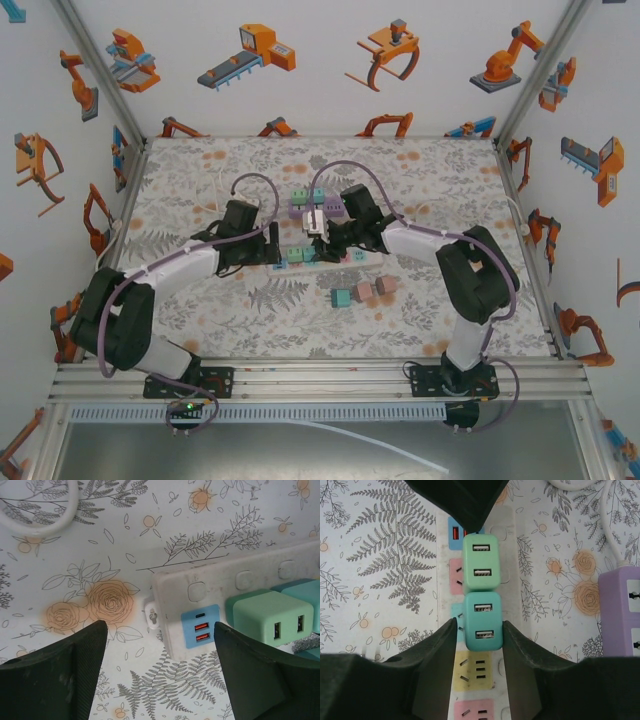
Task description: Pull the plug off the socket
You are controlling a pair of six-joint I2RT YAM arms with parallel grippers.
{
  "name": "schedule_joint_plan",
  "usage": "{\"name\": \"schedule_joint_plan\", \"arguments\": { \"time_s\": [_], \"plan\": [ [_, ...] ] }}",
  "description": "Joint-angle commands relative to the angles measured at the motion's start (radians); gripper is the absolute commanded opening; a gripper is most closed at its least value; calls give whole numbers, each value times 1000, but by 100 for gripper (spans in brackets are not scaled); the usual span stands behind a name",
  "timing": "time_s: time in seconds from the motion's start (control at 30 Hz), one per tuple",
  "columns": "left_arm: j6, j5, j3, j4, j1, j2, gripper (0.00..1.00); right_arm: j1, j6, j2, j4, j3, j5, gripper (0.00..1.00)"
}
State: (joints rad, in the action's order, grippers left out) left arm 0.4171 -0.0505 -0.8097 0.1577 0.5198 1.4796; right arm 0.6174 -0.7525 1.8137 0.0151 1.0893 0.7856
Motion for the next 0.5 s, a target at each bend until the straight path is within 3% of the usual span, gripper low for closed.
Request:
{"name": "schedule_joint_plan", "arguments": {
  "time_s": [0.0,0.47],
  "plan": [
    [16,42,-25,-19,-5,29,78,-1,5,13,-5,23,43,38],
    [-26,19,-20,43,-4,100,76,-1,5,5,4,30,59,30]
  ]
}}
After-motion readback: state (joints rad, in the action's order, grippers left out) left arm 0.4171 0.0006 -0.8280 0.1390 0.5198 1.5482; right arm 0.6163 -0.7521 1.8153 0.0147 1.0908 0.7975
